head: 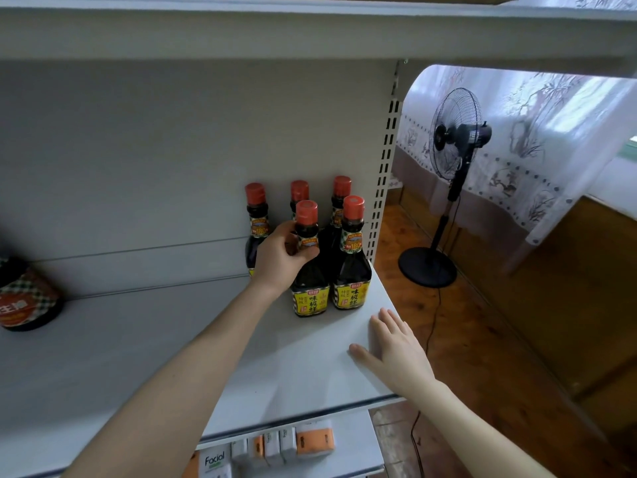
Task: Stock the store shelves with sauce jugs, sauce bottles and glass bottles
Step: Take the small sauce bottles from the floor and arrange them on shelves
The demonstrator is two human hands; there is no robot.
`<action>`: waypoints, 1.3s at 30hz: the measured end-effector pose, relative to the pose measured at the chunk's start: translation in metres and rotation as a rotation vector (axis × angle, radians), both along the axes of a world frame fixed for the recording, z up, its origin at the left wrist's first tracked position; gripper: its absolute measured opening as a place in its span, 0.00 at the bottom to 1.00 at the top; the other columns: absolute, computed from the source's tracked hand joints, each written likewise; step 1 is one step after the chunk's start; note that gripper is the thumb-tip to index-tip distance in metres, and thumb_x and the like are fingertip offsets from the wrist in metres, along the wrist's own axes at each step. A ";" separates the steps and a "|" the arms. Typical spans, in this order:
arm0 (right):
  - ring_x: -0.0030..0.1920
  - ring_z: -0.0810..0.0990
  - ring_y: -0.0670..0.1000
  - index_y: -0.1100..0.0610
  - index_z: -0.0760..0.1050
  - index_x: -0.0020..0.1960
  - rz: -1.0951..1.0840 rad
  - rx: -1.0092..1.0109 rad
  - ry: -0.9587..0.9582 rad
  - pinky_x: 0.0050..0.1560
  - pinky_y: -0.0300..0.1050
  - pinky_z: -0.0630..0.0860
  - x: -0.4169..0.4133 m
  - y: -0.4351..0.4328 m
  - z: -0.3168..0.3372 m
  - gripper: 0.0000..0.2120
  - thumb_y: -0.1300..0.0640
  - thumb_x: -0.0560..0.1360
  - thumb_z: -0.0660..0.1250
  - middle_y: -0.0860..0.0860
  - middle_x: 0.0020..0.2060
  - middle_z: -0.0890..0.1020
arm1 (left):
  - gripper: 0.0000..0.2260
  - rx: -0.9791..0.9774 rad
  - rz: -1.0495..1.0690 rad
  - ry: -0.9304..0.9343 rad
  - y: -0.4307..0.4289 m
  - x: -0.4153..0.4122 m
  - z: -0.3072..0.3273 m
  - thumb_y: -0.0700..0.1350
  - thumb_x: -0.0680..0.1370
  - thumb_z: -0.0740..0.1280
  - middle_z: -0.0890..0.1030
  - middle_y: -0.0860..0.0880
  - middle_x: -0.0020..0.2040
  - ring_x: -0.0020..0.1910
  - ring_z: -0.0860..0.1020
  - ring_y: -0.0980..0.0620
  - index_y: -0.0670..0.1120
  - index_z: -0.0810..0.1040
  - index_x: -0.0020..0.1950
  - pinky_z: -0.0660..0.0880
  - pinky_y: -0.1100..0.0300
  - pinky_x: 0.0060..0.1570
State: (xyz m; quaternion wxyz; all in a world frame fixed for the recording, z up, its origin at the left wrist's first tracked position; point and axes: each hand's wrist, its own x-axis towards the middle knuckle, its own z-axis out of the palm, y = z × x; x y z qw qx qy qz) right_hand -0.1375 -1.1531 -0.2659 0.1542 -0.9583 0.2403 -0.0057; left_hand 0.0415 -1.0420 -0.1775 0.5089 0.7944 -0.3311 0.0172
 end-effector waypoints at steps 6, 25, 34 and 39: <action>0.76 0.46 0.51 0.56 0.53 0.74 0.002 0.001 0.013 0.74 0.45 0.45 0.001 -0.001 -0.002 0.51 0.23 0.63 0.40 0.52 0.76 0.52 | 0.17 -0.005 -0.003 0.020 0.000 0.000 -0.001 0.41 0.71 0.73 0.76 0.51 0.46 0.46 0.74 0.53 0.41 0.75 0.58 0.64 0.70 0.40; 0.76 0.47 0.51 0.56 0.55 0.74 -0.022 -0.018 0.006 0.73 0.45 0.48 0.002 -0.002 -0.006 0.61 0.21 0.53 0.24 0.52 0.76 0.53 | 0.13 -0.026 0.016 0.087 0.002 -0.008 -0.005 0.44 0.73 0.71 0.80 0.51 0.49 0.50 0.77 0.52 0.44 0.77 0.56 0.69 0.67 0.46; 0.76 0.47 0.50 0.54 0.53 0.75 0.005 -0.007 0.029 0.74 0.47 0.45 0.010 0.021 0.008 0.37 0.34 0.74 0.54 0.51 0.76 0.52 | 0.29 0.549 0.019 -0.184 0.100 -0.013 -0.032 0.59 0.76 0.61 0.62 0.46 0.75 0.75 0.57 0.51 0.45 0.63 0.72 0.55 0.56 0.70; 0.75 0.52 0.50 0.55 0.56 0.74 0.168 0.037 -0.051 0.73 0.45 0.50 0.039 0.098 0.025 0.43 0.28 0.70 0.51 0.51 0.75 0.57 | 0.45 0.710 0.176 -0.157 0.218 -0.016 -0.042 0.70 0.65 0.43 0.60 0.46 0.75 0.75 0.56 0.50 0.44 0.62 0.73 0.51 0.53 0.72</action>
